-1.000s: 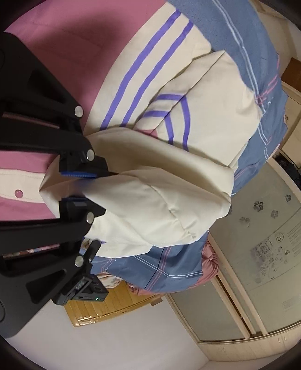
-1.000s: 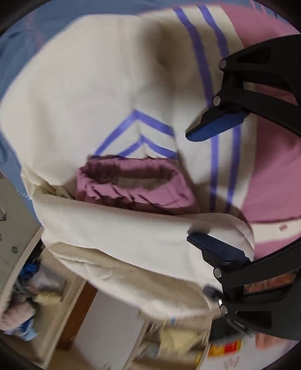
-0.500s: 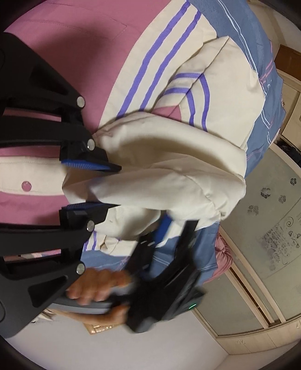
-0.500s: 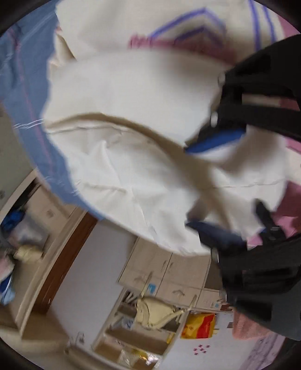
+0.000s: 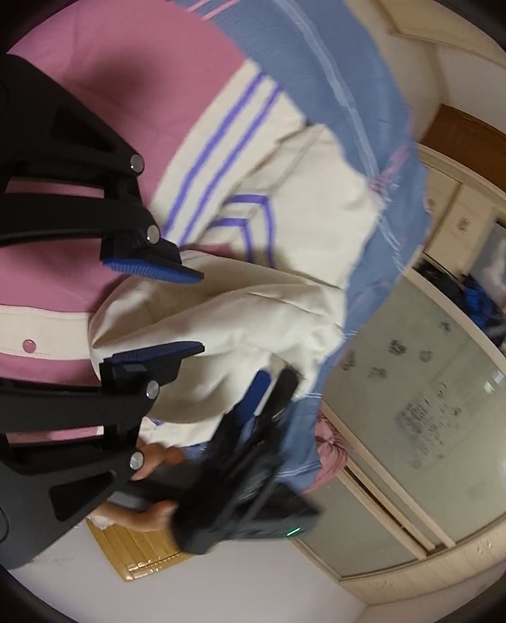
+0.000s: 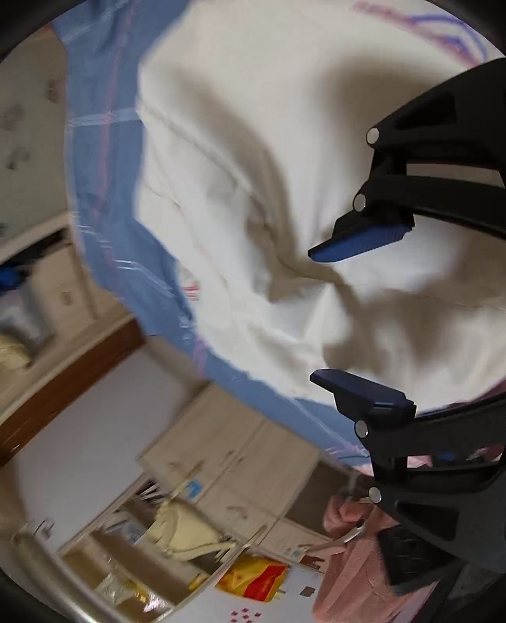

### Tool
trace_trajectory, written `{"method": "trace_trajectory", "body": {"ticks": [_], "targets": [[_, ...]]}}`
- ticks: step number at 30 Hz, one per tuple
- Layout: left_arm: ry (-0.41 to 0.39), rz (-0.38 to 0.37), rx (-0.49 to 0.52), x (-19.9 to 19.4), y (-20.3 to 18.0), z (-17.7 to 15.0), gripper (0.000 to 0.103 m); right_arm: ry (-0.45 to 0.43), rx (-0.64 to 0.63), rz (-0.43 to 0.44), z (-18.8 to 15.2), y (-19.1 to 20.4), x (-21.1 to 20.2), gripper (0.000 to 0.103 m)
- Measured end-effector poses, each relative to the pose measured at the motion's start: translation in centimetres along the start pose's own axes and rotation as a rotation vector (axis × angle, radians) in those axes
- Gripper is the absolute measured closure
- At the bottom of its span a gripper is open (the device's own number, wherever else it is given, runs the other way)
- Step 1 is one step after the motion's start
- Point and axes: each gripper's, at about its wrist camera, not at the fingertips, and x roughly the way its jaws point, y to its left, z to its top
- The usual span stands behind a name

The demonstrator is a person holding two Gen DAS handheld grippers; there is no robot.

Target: Fold large clothes

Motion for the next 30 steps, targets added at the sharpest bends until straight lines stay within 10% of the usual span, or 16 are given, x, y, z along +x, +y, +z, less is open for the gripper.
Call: {"method": "trace_trajectory", "body": {"ticks": [7, 10, 14, 21, 24, 27, 30], "targets": [[0.039, 0.051, 0.203, 2.9, -5.0, 1.7, 0.069, 0.086, -0.027, -0.168, -4.9, -2.7, -1.4, 0.045], [0.091, 0.22, 0.305, 6.2, -5.9, 1.4, 0.068, 0.133, -0.009, -0.334, -8.5, -5.5, 1.0, 0.052], [0.208, 0.396, 0.242, 11.2, -2.3, 1.4, 0.082, 0.081, 0.011, -0.328, -10.4, -6.1, 0.6, 0.061], [0.08, 0.364, 0.275, 7.8, -2.7, 0.5, 0.081, -0.04, 0.037, -0.226, -11.1, -5.2, -4.6, 0.049], [0.015, 0.315, 0.252, 4.5, -3.6, 0.1, 0.061, -0.104, 0.073, -0.213, -10.2, -5.0, -8.0, 0.049], [0.087, 0.277, 0.301, 5.4, -4.8, -1.6, 0.061, -0.069, 0.09, -0.171, -10.6, -4.9, -8.3, 0.049], [0.177, 0.391, 0.34, 9.0, -4.4, -3.4, 0.058, -0.004, 0.076, -0.264, -12.1, -5.0, -5.7, 0.049]]}}
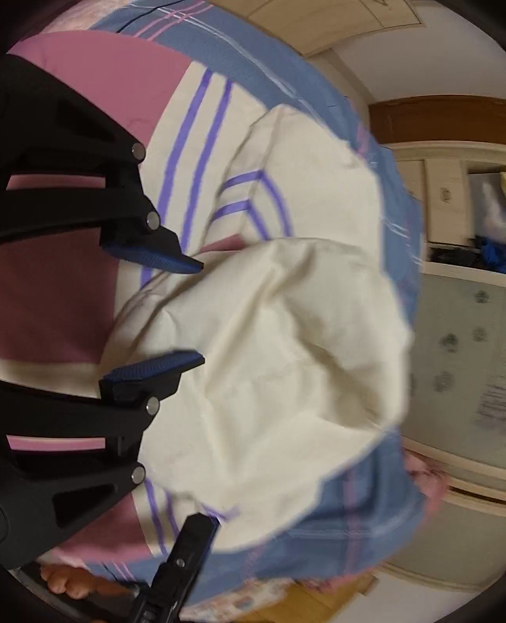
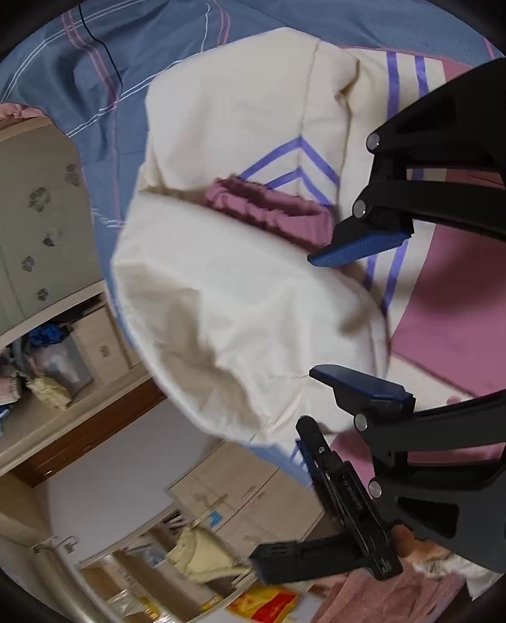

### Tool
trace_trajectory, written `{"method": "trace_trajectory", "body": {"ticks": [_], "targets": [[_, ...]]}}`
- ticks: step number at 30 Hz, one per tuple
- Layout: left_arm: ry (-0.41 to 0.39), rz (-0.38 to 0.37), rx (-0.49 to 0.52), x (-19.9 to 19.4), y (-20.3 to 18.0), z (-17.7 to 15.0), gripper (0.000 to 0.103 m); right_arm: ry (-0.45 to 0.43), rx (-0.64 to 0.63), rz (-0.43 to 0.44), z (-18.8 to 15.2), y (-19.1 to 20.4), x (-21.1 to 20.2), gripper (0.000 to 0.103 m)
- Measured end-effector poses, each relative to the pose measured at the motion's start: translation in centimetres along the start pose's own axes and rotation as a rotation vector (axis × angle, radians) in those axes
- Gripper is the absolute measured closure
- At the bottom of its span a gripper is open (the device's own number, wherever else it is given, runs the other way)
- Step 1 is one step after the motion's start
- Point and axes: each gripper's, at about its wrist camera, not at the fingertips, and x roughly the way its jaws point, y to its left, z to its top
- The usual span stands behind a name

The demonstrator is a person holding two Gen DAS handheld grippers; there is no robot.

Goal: Fold large clothes
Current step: 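Open both tools and pull them back from the folded jacket, then grasp the pink jacket hem with both tools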

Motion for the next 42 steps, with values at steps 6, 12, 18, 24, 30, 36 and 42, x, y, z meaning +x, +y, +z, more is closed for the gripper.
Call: {"method": "trace_trajectory", "body": {"ticks": [6, 12, 18, 24, 30, 36, 42], "targets": [[0.021, -0.022, -0.065, -0.3, 0.9, -0.1, 0.055, -0.023, 0.173, -0.011, -3.1, -2.2, -2.8, 0.048], [-0.054, -0.055, -0.065, -9.2, 1.8, -5.1, 0.028, -0.112, 0.148, -0.286, -8.7, 0.8, -11.5, 0.009], [0.106, -0.002, -0.007, -8.7, 2.2, -12.8, 0.025, 0.027, 0.148, -0.282, -14.5, 3.9, -8.9, 0.005], [0.12, 0.044, -0.006, -8.8, 3.8, -15.5, 0.025, 0.145, 0.065, -0.432, -18.5, 4.6, -3.0, 0.005], [0.147, 0.082, -0.045, -9.2, 6.8, -18.2, 0.023, 0.212, -0.017, -0.446, -21.1, 5.8, -1.6, 0.003], [0.119, 0.099, -0.022, -12.0, 7.5, -20.8, 0.024, 0.182, 0.0, -0.39, -23.8, 5.3, -3.7, 0.001], [0.076, 0.088, 0.003, -14.0, 9.1, -22.3, 0.025, 0.243, 0.127, -0.358, -26.9, 0.4, -5.0, 0.002]]}}
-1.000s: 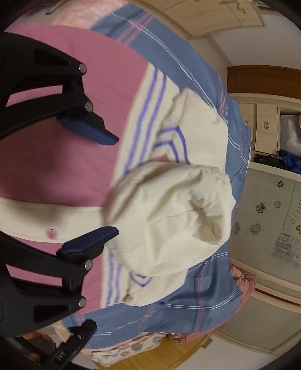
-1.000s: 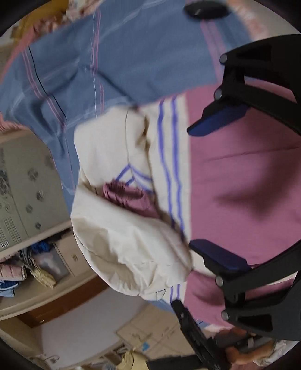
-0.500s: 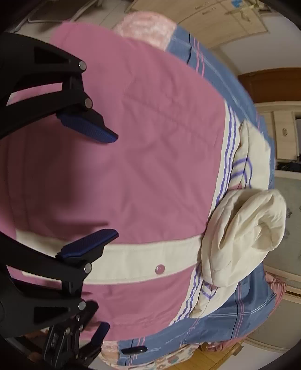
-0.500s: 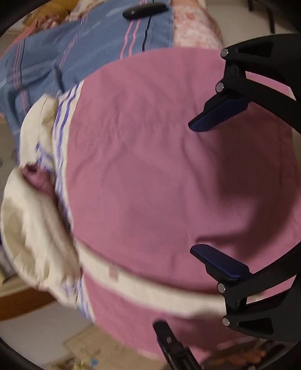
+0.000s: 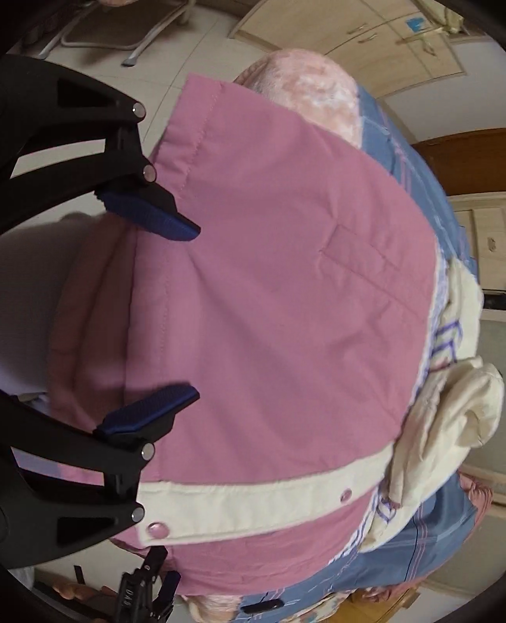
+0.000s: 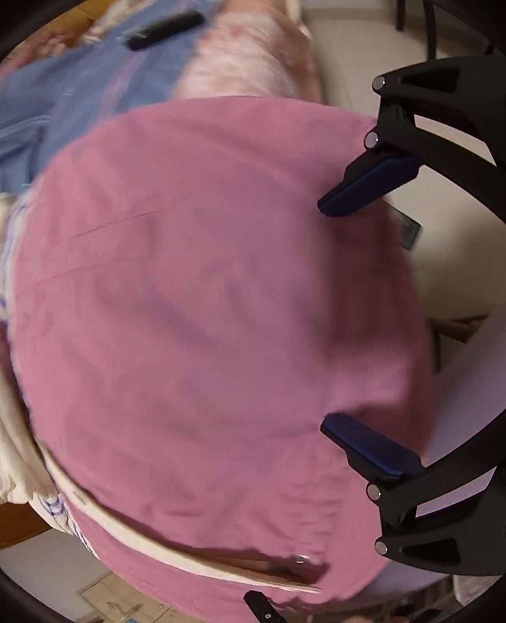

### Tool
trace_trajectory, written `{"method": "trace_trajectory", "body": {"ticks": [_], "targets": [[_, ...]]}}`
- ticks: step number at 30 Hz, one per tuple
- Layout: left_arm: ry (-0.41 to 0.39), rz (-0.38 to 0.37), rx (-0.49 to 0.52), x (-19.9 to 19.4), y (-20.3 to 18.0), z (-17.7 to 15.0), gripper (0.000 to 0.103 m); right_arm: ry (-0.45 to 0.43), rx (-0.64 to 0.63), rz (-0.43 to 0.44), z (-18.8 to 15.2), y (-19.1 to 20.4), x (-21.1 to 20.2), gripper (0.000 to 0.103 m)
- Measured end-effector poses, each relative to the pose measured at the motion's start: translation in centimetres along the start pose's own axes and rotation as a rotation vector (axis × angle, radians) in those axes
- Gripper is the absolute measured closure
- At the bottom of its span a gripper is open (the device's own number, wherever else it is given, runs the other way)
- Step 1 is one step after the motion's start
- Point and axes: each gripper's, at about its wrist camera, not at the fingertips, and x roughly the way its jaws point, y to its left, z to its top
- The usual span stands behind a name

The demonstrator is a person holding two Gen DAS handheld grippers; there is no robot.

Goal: Fold large clothes
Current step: 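Grasp the pink jacket hem with both tools, then lift the hem with both tools and fold it over toward the hood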

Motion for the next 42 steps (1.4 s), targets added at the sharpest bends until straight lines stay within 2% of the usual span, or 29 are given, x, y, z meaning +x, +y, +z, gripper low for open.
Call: {"method": "trace_trajectory", "body": {"ticks": [2, 3, 4, 5, 7, 9, 12, 14, 16, 17, 18, 19, 21, 24, 25, 26, 27, 28, 32, 34, 38, 42], "targets": [[-0.058, 0.006, -0.026, -2.1, 1.5, -0.5, 0.021, -0.085, 0.026, 0.05, -0.9, -2.0, -2.2, 0.002], [-0.084, 0.024, -0.053, -3.0, 2.8, -0.6, 0.015, -0.114, 0.036, 0.045, -1.0, -2.9, -2.8, 0.002], [-0.109, 0.042, -0.09, -3.7, 4.5, -0.8, 0.013, -0.156, 0.058, 0.036, -1.4, -4.4, -3.5, 0.002], [-0.133, 0.039, -0.131, -4.4, 6.2, -0.6, 0.009, -0.176, 0.089, 0.033, -1.6, -5.9, -3.8, 0.002], [-0.155, 0.014, -0.237, -4.9, 9.8, -0.7, 0.004, -0.149, 0.163, 0.061, -1.9, -8.1, -2.9, 0.002], [-0.153, -0.04, -0.35, -4.4, 13.2, -0.5, 0.003, -0.112, 0.267, 0.154, -1.9, -10.3, -1.5, 0.002], [-0.102, -0.176, -0.512, -2.2, 16.8, -0.7, 0.003, -0.056, 0.465, 0.418, -3.4, -12.8, 1.2, 0.002], [-0.068, -0.236, -0.566, -0.9, 17.5, -0.6, 0.003, -0.029, 0.52, 0.495, -3.1, -13.1, 2.5, 0.002], [-0.053, -0.31, -0.591, 0.1, 17.6, -0.5, 0.006, -0.007, 0.517, 0.511, -2.6, -11.7, 3.0, 0.005], [-0.04, -0.356, -0.613, 0.7, 17.7, -0.5, 0.027, -0.002, 0.51, 0.502, -2.4, -11.4, 3.3, 0.014], [-0.012, -0.385, -0.636, 1.2, 17.4, -0.7, 0.067, 0.009, 0.508, 0.507, -2.5, -11.3, 3.4, 0.038], [0.028, -0.396, -0.658, 1.9, 17.4, -0.8, 0.072, 0.027, 0.516, 0.537, -2.5, -11.4, 3.5, 0.05], [0.03, -0.431, -0.665, 1.9, 16.9, -1.0, 0.088, 0.035, 0.538, 0.61, -2.6, -11.3, 2.8, 0.092], [-0.019, -0.473, -0.645, 0.1, 16.3, -0.6, 0.092, -0.001, 0.471, 0.597, -1.9, -10.2, 0.0, 0.096], [-0.054, -0.505, -0.643, -1.1, 16.1, -0.3, 0.093, -0.028, 0.455, 0.633, -1.5, -10.0, -1.2, 0.097], [-0.084, -0.553, -0.638, -2.2, 16.0, 0.2, 0.093, -0.069, 0.454, 0.715, -0.9, -10.0, -2.7, 0.097], [-0.119, -0.625, -0.643, -3.4, 16.0, 1.0, 0.093, -0.133, 0.461, 0.819, 0.1, -10.2, -4.6, 0.097], [-0.155, -0.69, -0.651, -4.3, 16.0, 2.2, 0.093, -0.181, 0.456, 0.868, 1.2, -10.4, -6.1, 0.097], [-0.276, -0.74, -0.587, -7.2, 14.9, 8.4, 0.093, -0.394, 0.33, 0.897, 7.9, -9.8, -13.2, 0.098], [-0.325, -0.77, -0.571, -8.1, 14.4, 11.7, 0.092, -0.464, 0.291, 0.889, 11.2, -9.4, -15.5, 0.098], [-0.375, -0.768, -0.558, -8.9, 13.2, 18.9, 0.092, -0.54, 0.264, 0.867, 19.1, -8.3, -17.9, 0.098], [-0.39, -0.707, -0.507, -9.0, 11.6, 26.7, 0.091, -0.558, 0.302, 0.826, 25.7, -8.6, -18.1, 0.098]]}}
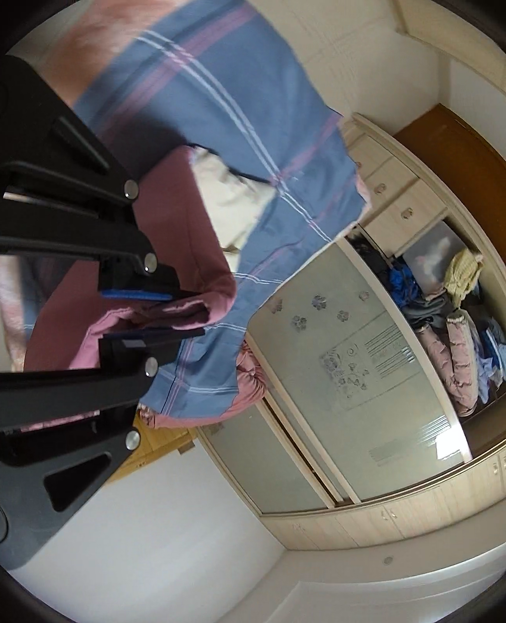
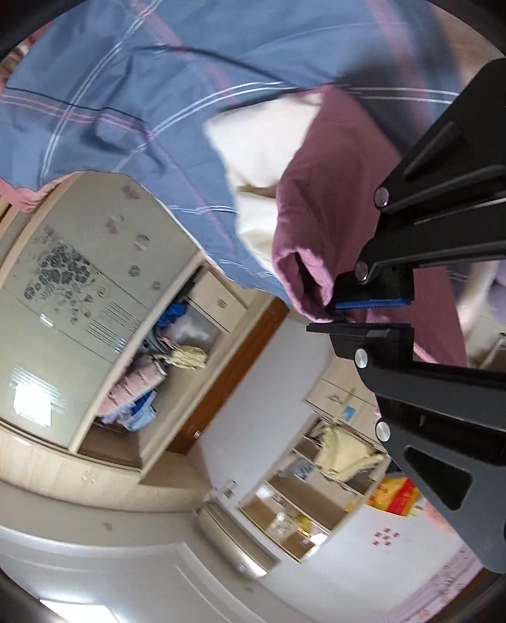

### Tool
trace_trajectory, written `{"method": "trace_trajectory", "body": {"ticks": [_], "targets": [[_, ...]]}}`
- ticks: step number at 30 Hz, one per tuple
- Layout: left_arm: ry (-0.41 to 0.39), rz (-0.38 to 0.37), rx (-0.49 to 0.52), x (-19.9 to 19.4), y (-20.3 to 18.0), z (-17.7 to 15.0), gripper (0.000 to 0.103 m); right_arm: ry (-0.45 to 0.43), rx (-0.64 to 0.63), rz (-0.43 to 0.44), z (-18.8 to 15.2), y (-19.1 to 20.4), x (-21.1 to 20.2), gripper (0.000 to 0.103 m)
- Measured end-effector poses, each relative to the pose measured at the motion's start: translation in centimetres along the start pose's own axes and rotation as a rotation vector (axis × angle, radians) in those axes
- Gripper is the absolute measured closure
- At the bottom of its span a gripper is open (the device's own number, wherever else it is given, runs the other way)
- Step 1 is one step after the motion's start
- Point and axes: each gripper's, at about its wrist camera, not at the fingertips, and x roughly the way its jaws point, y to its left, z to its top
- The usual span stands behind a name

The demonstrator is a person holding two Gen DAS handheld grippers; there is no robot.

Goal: Fold large clothes
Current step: 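Lift the hem with both tools and fold it over toward the hood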

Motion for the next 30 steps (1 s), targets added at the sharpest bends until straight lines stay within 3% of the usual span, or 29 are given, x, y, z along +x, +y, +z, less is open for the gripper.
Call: {"method": "trace_trajectory", "body": {"ticks": [5, 10, 13, 14, 17, 18, 21, 25, 26, 27, 29, 30], "targets": [[0.035, 0.091, 0.04, 7.2, -1.9, 6.0, 0.089, -0.052, 0.026, -0.092, 6.2, -2.4, 5.1, 0.098], [0.097, 0.219, 0.045, 16.2, 0.3, 9.9, 0.089, -0.039, 0.117, -0.158, 10.4, -7.8, 12.0, 0.096], [0.145, 0.291, -0.002, 22.4, 3.8, 11.0, 0.087, -0.018, 0.185, -0.229, 11.8, -12.6, 16.0, 0.09], [0.162, 0.316, -0.025, 24.2, 5.3, 11.1, 0.087, -0.047, 0.199, -0.289, 12.0, -14.5, 16.9, 0.083], [0.225, 0.413, -0.075, 29.8, 10.9, 9.8, 0.087, -0.188, 0.252, -0.506, 11.9, -19.5, 17.2, 0.009], [0.255, 0.43, -0.079, 30.9, 12.5, 9.2, 0.084, -0.197, 0.261, -0.518, 11.5, -21.1, 17.4, 0.008], [0.392, 0.458, -0.035, 34.8, 17.1, 6.1, 0.084, -0.095, 0.27, -0.57, 9.3, -25.5, 19.1, 0.008], [0.274, 0.399, -0.016, 32.7, 16.8, 6.1, 0.083, -0.083, 0.28, -0.525, 7.9, -26.2, 18.8, 0.008], [0.186, 0.39, 0.003, 30.6, 15.4, 6.8, 0.077, -0.114, 0.237, -0.502, 8.0, -24.5, 17.9, 0.009], [0.112, 0.392, 0.045, 28.8, 13.9, 7.0, 0.062, -0.134, 0.174, -0.49, 7.8, -22.6, 17.3, 0.009], [0.001, 0.397, 0.198, 25.0, 8.9, 6.6, 0.041, -0.143, -0.002, -0.48, 7.0, -17.5, 16.6, 0.009], [-0.008, 0.389, 0.28, 23.8, 6.6, 5.8, 0.041, -0.111, -0.14, -0.469, 5.6, -13.6, 16.6, 0.009]]}}
